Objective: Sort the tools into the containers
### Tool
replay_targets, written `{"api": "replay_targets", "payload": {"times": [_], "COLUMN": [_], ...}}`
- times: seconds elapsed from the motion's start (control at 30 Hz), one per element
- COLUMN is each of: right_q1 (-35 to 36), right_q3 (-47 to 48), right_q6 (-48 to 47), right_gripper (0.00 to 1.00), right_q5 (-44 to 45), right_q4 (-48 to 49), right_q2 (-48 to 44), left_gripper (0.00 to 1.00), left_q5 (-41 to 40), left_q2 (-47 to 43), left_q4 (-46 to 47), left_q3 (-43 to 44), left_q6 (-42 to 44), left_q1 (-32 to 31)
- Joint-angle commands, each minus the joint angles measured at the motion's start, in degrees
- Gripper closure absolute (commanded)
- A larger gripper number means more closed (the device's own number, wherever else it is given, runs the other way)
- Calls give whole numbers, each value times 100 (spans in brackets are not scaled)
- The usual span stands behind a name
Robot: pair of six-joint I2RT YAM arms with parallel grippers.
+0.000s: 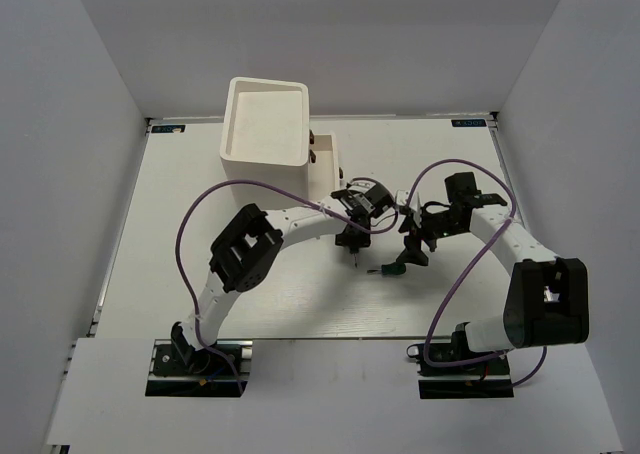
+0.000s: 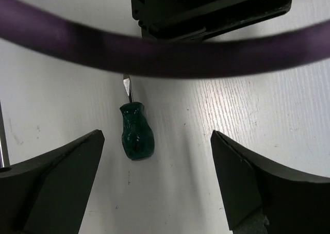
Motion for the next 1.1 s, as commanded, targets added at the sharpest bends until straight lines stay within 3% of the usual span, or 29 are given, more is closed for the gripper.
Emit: {"api": "replay_targets", "payload": {"times": [0.0,0.03,0.13,0.17,0.2,0.23,0.27,0.4,0.57,0.67,0.7,0.77,0.83,0.93,1.07], "right_q1": [-63,-72,-142,-142,-151,-160,-160,-212,-212,-195,-195,-204,-204,-169,-177], "right_q3": [107,107,168,264,309,448,459,459,397,432,441,441,424,406,476], "right_q6": [-122,-139,-157,-183,-236,-253,-245,-183,-131,-139,-131,-331,-508,-807,-1122], "right_gripper": [10,12,33,63,81,95,100,100,100,83,59,42,27,22,21], "right_q5": [-189,-189,-189,-206,-233,-242,-233,-215,-163,-110,-92,-110,-153,-136,-206], "right_q4": [-211,-246,-474,-553,-728,-800,-887,-880,-765,-748,-756,-817,-897,-967,-1152], "right_q2": [-189,-207,-137,-50,3,108,162,171,153,171,180,189,145,162,302], "left_gripper": [88,93,95,95,96,96,96,96,95,93,93,90,81,61,51], "left_q5": [-36,-115,-388,-484,-729,-836,-932,-1450,-1574,-1575,-1575,-1575,-1522,-1522,-1470], "left_q2": [-102,-171,-286,-286,-286,-286,-286,-67,-67,39,135,206,372,452,531], "left_q4": [-121,-182,-446,-499,-665,-736,-815,-1272,-1220,-1220,-1220,-1220,-1168,-1167,-1167], "left_q3": [462,768,1368,1491,1623,1911,2062,2765,2767,2828,2880,2942,3029,3354,3461], "left_q6": [198,251,532,620,777,900,1015,1420,1701,1841,1842,1992,2149,2202,2264], "left_q1": [-21,-21,92,93,162,259,312,663,981,1148,1217,1218,1279,1332,1332]}}
